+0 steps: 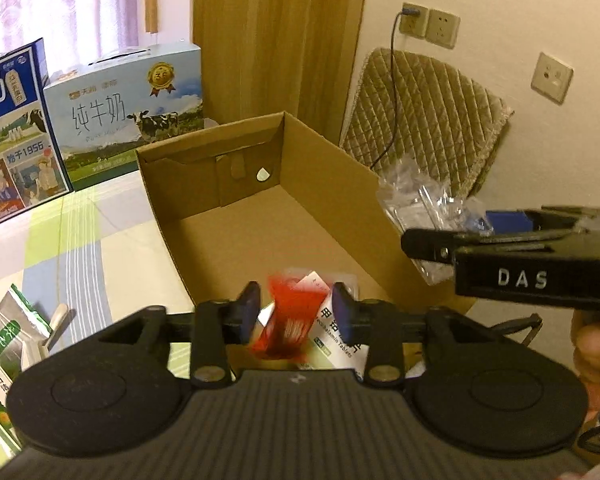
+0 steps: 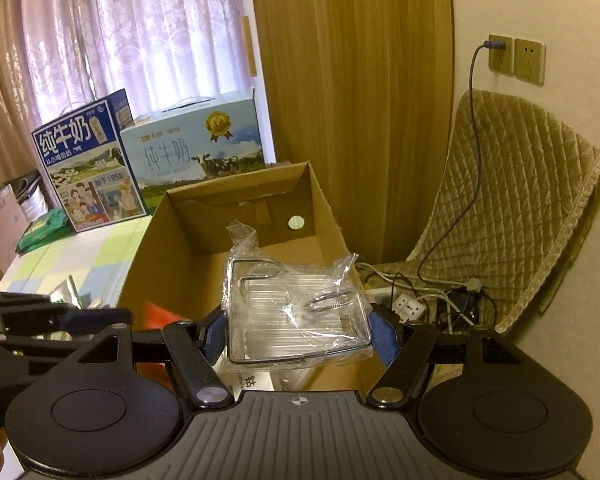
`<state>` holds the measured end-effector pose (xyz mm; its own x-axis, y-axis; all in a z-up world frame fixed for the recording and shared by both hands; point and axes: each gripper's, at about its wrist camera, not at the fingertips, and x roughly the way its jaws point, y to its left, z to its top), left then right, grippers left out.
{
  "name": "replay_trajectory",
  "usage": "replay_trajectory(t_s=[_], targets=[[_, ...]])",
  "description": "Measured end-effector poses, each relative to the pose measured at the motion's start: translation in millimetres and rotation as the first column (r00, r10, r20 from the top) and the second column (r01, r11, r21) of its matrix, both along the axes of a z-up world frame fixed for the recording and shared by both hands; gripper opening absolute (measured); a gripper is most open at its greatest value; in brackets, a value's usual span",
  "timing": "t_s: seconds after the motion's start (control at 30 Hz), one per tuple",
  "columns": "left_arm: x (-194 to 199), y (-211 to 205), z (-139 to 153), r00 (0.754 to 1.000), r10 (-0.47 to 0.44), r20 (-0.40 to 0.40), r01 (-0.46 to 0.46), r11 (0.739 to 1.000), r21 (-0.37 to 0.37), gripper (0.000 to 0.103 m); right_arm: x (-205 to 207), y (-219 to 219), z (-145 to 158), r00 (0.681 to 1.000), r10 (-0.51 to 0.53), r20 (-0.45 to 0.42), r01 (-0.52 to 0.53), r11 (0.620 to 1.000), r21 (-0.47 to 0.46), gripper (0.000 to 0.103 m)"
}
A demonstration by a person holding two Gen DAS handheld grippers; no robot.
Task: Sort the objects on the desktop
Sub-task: 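Open both grippers to drop the candy and rack into the box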
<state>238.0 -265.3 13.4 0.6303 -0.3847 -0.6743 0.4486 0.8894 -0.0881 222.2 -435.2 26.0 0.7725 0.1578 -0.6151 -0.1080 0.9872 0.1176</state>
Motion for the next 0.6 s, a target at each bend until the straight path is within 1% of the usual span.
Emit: replay_trajectory(t_s=[0.1, 0.37, 0.6], targets=[[-4, 6, 3, 1.0, 0.005, 0.016, -0.005, 1.0, 0.007, 0.034, 0, 0, -1, 1.0, 0.001, -0.003, -0.001, 1.0, 0.002, 0.068], [-22, 31, 16, 0.998, 0.048, 0.04, -0.047, 0.999, -0.012, 0.038, 0, 9, 0, 1.0, 0.023, -0.008, -0.023, 1.0, 0.0, 0.068], [-34, 45, 20, 0.997, 0.07, 0.038, -0.069, 0.997, -0.025, 0.042, 10, 18, -7, 0.998, 0.045, -0.045, -0.044, 0.999, 0.016, 0.068]])
